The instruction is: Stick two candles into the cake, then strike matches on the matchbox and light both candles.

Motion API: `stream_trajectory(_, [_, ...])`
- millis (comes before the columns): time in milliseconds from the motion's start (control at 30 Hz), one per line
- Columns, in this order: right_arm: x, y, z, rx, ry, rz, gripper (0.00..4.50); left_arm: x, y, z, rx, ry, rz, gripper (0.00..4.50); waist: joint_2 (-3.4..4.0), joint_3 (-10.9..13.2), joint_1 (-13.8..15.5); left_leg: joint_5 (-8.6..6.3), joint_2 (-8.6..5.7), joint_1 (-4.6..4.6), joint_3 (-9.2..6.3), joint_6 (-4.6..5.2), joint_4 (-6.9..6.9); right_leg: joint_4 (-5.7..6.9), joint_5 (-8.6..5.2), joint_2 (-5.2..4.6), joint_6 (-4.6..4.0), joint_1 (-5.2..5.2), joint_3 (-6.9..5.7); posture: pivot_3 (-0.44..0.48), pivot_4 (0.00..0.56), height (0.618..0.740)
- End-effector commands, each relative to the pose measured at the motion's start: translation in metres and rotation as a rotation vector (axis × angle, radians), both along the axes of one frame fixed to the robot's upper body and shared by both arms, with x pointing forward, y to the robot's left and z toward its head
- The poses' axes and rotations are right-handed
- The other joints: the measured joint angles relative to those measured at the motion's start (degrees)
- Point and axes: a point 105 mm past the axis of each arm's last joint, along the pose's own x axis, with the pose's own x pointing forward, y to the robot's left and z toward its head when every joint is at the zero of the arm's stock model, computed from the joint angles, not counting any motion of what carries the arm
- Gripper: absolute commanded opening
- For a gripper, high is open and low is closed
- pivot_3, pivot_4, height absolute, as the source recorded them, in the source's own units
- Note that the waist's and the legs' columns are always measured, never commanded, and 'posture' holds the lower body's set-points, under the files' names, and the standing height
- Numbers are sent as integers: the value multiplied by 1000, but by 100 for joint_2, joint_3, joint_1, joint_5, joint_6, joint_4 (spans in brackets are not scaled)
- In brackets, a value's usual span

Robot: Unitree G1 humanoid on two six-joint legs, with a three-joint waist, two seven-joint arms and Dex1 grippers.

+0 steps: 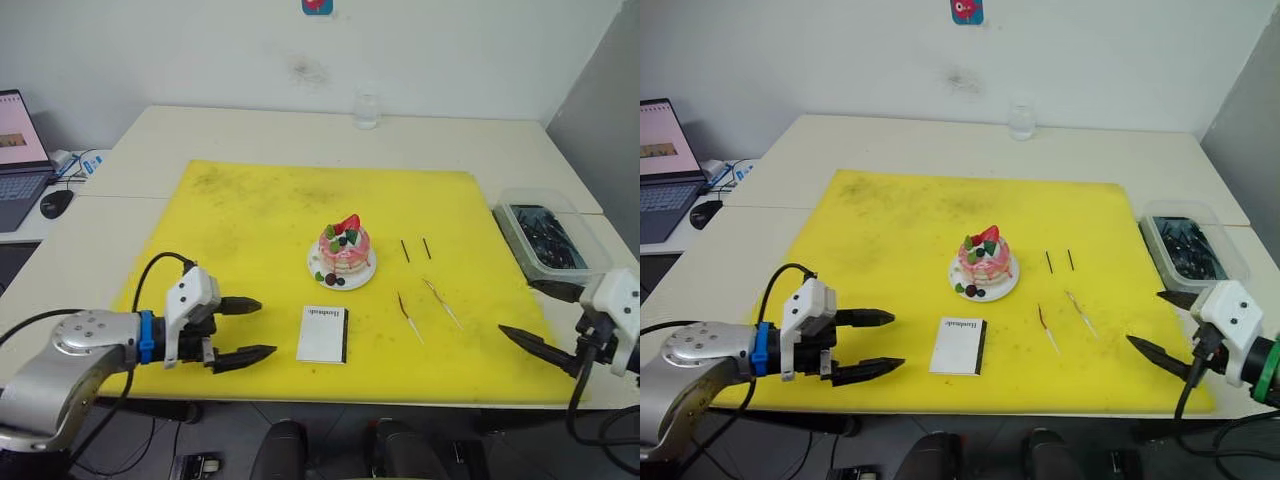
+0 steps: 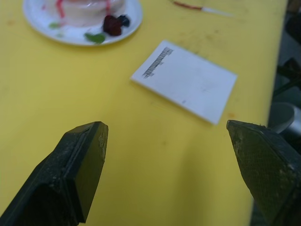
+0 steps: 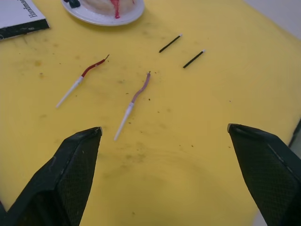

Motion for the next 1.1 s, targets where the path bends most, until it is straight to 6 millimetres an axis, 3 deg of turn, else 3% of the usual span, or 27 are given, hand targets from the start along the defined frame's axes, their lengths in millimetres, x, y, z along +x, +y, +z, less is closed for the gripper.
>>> stream_trajectory(33, [3,16,-2,6,-26,-33,4481,-6,-27,17,-88,-97,-63,4500,0,-1,0,0,-1,1,1,0,1,-1,0,0,0,1,2,0,150,740])
stream_trajectory(433, [22,31,-28,7,-41,-157,4481,-10,-73,33,-203,-187,-186,4500,-1,-1,0,1,-7,-2,-2,1,4,-1,6,10,9,2,3,0,150,740])
stream_trajectory(767, [25,35,-63,71,22,-262,4481,-9,-85,36,-218,-189,-239,4500,-1,-2,-5,1,-7,-1,0,1,4,0,7,20,10,1,6,0,150,740])
stream_trajectory(900, [23,35,-70,94,56,-290,3586,-9,-85,34,-209,-182,-242,4500,0,-2,-4,1,-6,-1,0,1,5,-1,7,20,10,1,6,0,150,740])
stream_trajectory(1100, [17,39,-75,105,99,-290,1455,-11,-87,30,-206,-171,-247,4500,-1,-3,-3,1,-9,0,0,2,8,-1,2,17,2,4,8,0,150,740])
